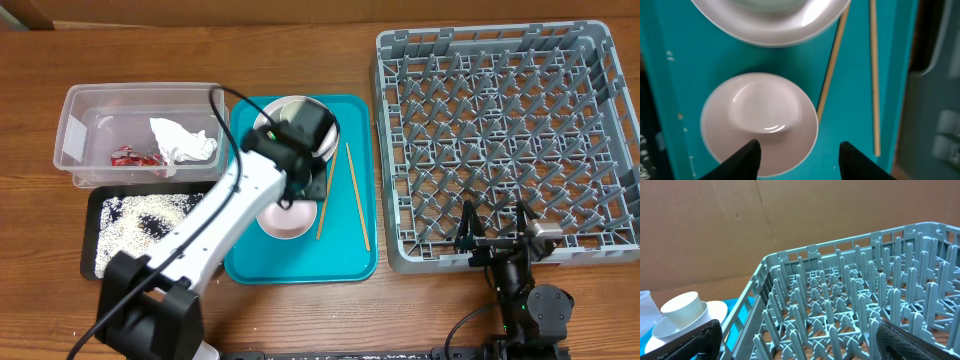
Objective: Sort waste into correct bins and load items into the dishwasher
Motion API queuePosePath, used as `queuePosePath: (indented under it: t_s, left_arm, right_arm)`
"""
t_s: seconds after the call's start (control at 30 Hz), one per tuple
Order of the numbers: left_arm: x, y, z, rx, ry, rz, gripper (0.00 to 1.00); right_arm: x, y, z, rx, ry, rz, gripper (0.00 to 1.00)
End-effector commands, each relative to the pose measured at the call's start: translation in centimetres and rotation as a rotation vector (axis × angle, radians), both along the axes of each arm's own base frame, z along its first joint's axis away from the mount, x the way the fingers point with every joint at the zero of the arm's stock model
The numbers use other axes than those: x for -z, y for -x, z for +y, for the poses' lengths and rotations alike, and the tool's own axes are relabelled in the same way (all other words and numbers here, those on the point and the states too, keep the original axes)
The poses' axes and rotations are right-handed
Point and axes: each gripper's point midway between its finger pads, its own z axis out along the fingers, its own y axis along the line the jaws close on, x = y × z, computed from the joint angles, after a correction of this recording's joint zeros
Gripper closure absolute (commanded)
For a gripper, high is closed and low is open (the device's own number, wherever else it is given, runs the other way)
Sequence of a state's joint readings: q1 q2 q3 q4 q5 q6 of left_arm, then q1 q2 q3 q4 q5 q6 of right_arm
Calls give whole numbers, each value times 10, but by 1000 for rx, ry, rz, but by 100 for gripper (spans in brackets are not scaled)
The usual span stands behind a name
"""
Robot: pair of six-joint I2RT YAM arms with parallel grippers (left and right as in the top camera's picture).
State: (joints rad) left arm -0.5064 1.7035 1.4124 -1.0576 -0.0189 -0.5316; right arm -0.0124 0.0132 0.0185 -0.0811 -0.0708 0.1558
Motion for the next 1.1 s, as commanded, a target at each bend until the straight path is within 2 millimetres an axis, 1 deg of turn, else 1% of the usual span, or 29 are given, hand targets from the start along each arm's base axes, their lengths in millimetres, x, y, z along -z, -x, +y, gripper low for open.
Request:
queuePosePath:
  t_s: [0.0, 0.03, 0.07, 0.13, 0.17, 0.2, 0.27, 0.3, 0.37, 0.43, 0.5, 0.57, 0.63, 0.77, 0.83, 0.9, 1.0, 1.07]
  left_arm:
    - [-73, -35, 34, -87, 64, -146, 44]
    - [-82, -39, 46, -117, 55, -160, 41]
    - [-92, -43, 66, -166, 38, -176, 34]
    - [-104, -45, 103, -259, -6, -188, 0]
    - [-108, -45, 128, -320, -44, -191, 0]
    - [-110, -47, 160, -399, -83, -199, 0]
    - [-107, -47, 186, -472, -95, -189, 0]
    - [-106, -46, 199, -507, -99, -186, 0]
    - [-104, -45, 217, -555, -105, -178, 0]
    - [-103, -44, 228, -585, -109, -174, 0]
    - [-103, -43, 235, -605, -110, -173, 0]
    - [-103, -42, 240, -619, -112, -172, 0]
    - [-103, -42, 241, -622, -112, -171, 0]
    - [-103, -42, 241, -622, -112, -172, 0]
    - [-103, -42, 241, -622, -112, -171, 0]
    - [-103, -42, 241, -622, -112, -171, 0]
    - [-103, -42, 241, -622, -112, -171, 0]
    - [-103, -42, 241, -622, -112, -171, 0]
  right_arm:
    - [2, 0, -1, 3, 7, -4, 0]
    - [2, 0, -1, 3, 7, -4, 0]
    - [2, 0, -1, 3, 7, -4, 0]
    - [2, 0, 1, -5, -4, -4, 0]
    - [2, 0, 4, -25, -37, -1, 0]
    - [0, 1, 9, -54, -102, 1, 0]
    - [-3, 3, 21, -121, -189, 4, 0]
    - [-5, 6, 33, -194, -203, 4, 0]
    - [-6, 10, 46, -272, -201, 10, 0]
    - [-7, 13, 53, -317, -201, 13, 0]
    - [-15, 15, 54, -323, -211, 2, 0]
    - [-35, 19, 54, -327, -204, -33, 0]
    - [-63, 25, 52, -319, -192, -66, 1]
    - [-109, 27, 45, -273, -159, -42, 0]
    - [-130, 20, 50, -296, -159, 28, 0]
    - [-141, 11, 63, -372, -175, 132, 0]
    - [-147, -9, 83, -487, -242, 362, 0]
    - [-142, -24, 94, -528, -296, 549, 0]
